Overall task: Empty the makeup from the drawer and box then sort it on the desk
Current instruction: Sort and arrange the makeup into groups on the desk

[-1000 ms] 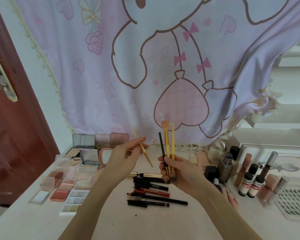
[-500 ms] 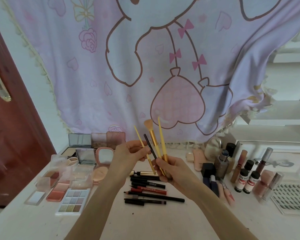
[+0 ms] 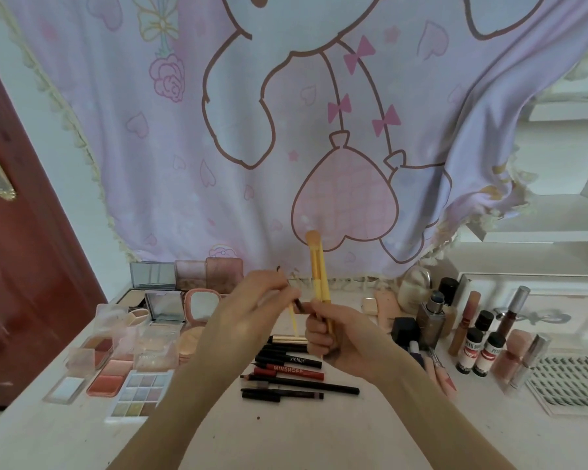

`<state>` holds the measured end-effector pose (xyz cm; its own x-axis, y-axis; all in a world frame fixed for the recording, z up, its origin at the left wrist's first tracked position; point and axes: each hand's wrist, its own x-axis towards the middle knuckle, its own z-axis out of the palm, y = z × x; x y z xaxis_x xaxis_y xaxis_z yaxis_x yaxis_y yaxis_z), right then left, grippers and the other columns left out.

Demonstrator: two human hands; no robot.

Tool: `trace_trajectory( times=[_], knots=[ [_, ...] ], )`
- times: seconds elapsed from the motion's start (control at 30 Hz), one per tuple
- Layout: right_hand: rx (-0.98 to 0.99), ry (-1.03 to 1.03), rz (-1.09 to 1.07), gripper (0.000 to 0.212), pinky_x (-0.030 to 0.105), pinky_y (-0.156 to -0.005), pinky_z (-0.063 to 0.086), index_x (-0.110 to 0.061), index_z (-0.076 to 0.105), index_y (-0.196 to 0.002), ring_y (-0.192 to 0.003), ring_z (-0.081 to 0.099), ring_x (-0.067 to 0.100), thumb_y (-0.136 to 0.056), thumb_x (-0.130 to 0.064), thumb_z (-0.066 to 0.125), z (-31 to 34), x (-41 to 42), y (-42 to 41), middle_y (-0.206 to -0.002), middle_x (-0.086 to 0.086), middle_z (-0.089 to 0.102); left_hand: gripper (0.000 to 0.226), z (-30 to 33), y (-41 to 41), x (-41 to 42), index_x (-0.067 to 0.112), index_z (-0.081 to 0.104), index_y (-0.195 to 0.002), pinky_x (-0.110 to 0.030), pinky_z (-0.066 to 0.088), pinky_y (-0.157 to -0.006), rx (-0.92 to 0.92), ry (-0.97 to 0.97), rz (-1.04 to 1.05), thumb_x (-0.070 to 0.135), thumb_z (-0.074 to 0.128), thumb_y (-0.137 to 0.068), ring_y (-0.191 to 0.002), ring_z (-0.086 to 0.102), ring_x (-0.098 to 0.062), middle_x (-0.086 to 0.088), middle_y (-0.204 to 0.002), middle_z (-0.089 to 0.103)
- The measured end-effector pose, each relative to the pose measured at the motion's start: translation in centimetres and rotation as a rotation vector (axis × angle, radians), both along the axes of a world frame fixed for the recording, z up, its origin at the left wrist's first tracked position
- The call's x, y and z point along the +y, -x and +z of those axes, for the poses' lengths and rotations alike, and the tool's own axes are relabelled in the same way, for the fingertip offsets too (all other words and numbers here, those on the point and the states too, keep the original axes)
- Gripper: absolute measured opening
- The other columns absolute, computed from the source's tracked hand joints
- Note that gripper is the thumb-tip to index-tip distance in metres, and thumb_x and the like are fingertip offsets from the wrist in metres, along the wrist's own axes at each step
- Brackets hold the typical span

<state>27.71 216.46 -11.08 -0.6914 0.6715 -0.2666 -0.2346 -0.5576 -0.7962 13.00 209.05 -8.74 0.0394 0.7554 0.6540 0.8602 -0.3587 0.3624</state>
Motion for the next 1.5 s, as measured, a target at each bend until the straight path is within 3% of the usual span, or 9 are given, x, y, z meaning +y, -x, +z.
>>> trace_trajectory(
  times=[0.1,0.2,0.43,0.57,0.67,0.77,1.03,1.27,1.5],
  knots=[
    [-0.015,-0.033,0.046,0.028,0.021,-0.046,0.022,-0.013,0.064,-0.059,-0.042,0.028,0.009,-0.081,-0.030,0.060,0.8,0.0,0.4,-0.051,-0.002,0.034,0.016,-1.0,0.0,-0.2,0.045,0.059,-0.093,-0.013,0.038,-0.091,0.238,-0.019,-0.096,0.048,0.043,-0.093,-0.099,0.047,0.014,0.031,-0.098,0.054],
    [-0.070,-0.087,0.036,0.024,0.019,-0.046,0.025,-0.014,0.067,-0.064,-0.043,0.030,0.008,-0.080,-0.030,0.062,1.1,0.3,0.7,-0.052,-0.004,0.035,0.023,-2.1,0.9,0.3,0.017,0.056,-0.103,-0.024,0.045,-0.072,0.483,-0.349,-0.110,0.013,0.034,-0.101,-0.093,0.051,-0.015,0.005,-0.098,0.050],
    [-0.005,-0.116,-0.007,0.013,0.018,-0.046,0.028,-0.006,0.064,-0.078,-0.048,0.039,0.008,-0.088,-0.012,0.058,0.9,0.4,1.8,-0.060,0.000,0.044,0.022,-3.3,1.8,0.7,0.019,0.057,-0.105,-0.024,0.039,-0.070,0.436,-0.452,-0.009,0.005,0.043,-0.094,-0.083,0.044,-0.016,0.008,-0.095,0.056],
    [-0.138,-0.396,-0.184,0.015,0.019,-0.047,0.028,-0.005,0.062,-0.083,-0.052,0.035,0.009,-0.093,-0.013,0.053,0.1,0.8,1.8,-0.066,0.002,0.040,0.033,-4.7,2.4,0.5,0.022,0.054,-0.118,-0.017,0.037,-0.072,0.174,-0.149,0.067,0.020,0.050,-0.085,-0.083,0.045,-0.010,0.007,-0.087,0.063],
    [-0.337,-0.671,-0.159,0.017,0.013,-0.046,0.032,-0.010,0.058,-0.086,-0.047,0.036,0.004,-0.096,-0.018,0.047,-0.8,-0.5,1.4,-0.061,-0.003,0.038,0.017,-4.5,2.2,-0.2,0.041,0.057,-0.103,-0.012,0.037,-0.069,-0.275,0.061,0.108,0.039,0.050,-0.087,-0.083,0.047,0.002,0.017,-0.089,0.057],
    [-0.415,-0.771,-0.064,0.017,0.011,-0.049,0.037,-0.010,0.059,-0.087,-0.045,0.043,-0.001,-0.097,-0.018,0.046,-1.8,-2.6,1.4,-0.060,-0.007,0.047,0.012,-4.1,1.7,-0.2,0.033,0.065,-0.098,-0.006,0.034,-0.065,-0.396,0.239,0.108,0.031,0.059,-0.088,-0.078,0.047,0.012,0.016,-0.089,0.055],
    [-0.341,-0.686,0.093,0.028,0.007,-0.043,0.036,-0.014,0.052,-0.074,-0.039,0.048,-0.006,-0.098,-0.004,0.040,-1.5,-4.7,0.8,-0.042,-0.018,0.052,0.013,-3.6,1.0,-0.9,0.032,0.070,-0.080,-0.013,0.041,-0.064,-0.560,0.454,-0.009,0.021,0.065,-0.082,-0.067,0.054,0.001,0.007,-0.085,0.061],
    [-0.347,-0.533,0.041,0.025,0.017,-0.055,0.041,-0.004,0.064,-0.101,-0.055,0.048,0.009,-0.097,-0.021,0.046,-2.9,-4.3,0.6,-0.068,0.003,0.053,0.014,-3.0,0.5,-0.8,0.019,0.067,-0.085,-0.006,0.039,-0.058,-0.876,0.374,0.034,0.016,0.055,-0.090,-0.058,0.051,0.003,0.014,-0.065,0.061],
    [-0.361,-0.492,0.191,0.024,0.020,-0.053,0.035,-0.011,0.064,-0.093,-0.056,0.047,0.009,-0.099,-0.022,0.042,-3.3,-4.2,0.6,-0.081,0.003,0.067,0.011,-3.2,-0.2,0.0,0.014,0.062,-0.094,-0.022,0.050,-0.065,-0.915,0.353,0.063,0.017,0.051,-0.093,-0.061,0.058,-0.007,0.002,-0.077,0.067]
  ],
)
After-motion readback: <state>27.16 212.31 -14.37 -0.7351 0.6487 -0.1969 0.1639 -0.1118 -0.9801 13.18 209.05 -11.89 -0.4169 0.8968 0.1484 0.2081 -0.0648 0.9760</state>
